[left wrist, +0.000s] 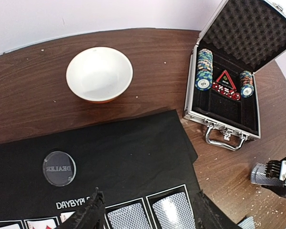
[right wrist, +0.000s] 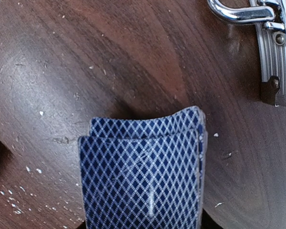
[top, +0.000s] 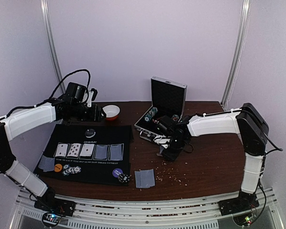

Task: Distribute texas hold em gaming equipment
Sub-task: Face down the deck piles at the center of the board, then reset both arms

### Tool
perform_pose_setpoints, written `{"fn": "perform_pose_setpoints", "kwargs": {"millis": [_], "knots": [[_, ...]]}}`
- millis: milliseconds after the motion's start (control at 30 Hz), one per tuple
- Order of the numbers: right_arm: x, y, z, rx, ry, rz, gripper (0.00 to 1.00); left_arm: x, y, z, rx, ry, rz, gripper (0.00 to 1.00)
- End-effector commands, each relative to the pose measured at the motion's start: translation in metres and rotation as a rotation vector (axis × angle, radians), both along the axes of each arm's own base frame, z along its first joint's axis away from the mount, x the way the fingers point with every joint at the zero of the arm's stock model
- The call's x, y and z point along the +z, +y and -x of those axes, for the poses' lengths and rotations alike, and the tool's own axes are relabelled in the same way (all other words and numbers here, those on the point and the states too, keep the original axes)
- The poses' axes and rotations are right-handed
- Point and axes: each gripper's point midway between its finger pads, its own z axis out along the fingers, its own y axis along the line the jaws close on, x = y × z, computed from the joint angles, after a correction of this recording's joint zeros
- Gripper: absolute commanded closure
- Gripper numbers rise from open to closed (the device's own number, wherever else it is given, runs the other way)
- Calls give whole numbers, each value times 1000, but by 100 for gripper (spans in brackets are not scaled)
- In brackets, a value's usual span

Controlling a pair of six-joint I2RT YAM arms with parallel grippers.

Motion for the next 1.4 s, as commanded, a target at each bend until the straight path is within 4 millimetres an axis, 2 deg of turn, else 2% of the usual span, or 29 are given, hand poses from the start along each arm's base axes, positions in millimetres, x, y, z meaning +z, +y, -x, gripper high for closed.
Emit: {"fn": "perform_pose_setpoints", "kwargs": {"millis": [0,300,433,500,567,633,700,767,833,900,967,1000,1067,1133,1200,1300,1333,1367], "knots": [[-9,-6,9,-16,45,25,56,24,11,-4,15,-76,-27,34],[-15,-14,12,-25,64,56,38,37,19,-8,29,-107,-52,33],[-11,-18,11,-37,55,64,34,44,25,-8,40,-124,-60,32],[-5,-19,9,-40,44,63,29,47,28,-7,44,-133,-64,31],[1,-19,9,-33,40,55,22,51,29,-7,45,-142,-67,30],[13,-18,10,-20,33,36,1,53,31,-7,46,-151,-72,29],[32,-12,11,7,20,-7,0,55,34,-9,51,-156,-78,28],[62,0,8,37,-20,-86,0,56,38,-10,60,-160,-83,26],[101,12,0,59,-102,-186,0,59,44,-14,73,-171,-86,23],[142,17,-17,36,-228,-282,0,61,56,-19,100,-188,-96,20],[186,10,-48,-69,-394,-405,0,64,81,-28,179,-214,-108,14],[205,-3,-63,-145,-477,-456,0,64,103,-33,259,-230,-123,10],[244,-43,-88,-312,-668,-546,0,69,152,-39,449,-291,-162,5],[277,-86,-95,-444,-841,-675,0,75,193,-37,608,-382,-190,2],[300,-130,-92,-541,-1008,-807,0,77,215,-30,695,-491,-224,2],[295,-195,-76,-702,-1232,-825,0,64,232,-18,760,-593,-298,2],[286,-220,-71,-783,-1292,-798,0,57,236,-14,774,-606,-328,2],[267,-243,-67,-843,-1315,-750,0,48,240,-10,786,-609,-355,2]]}}
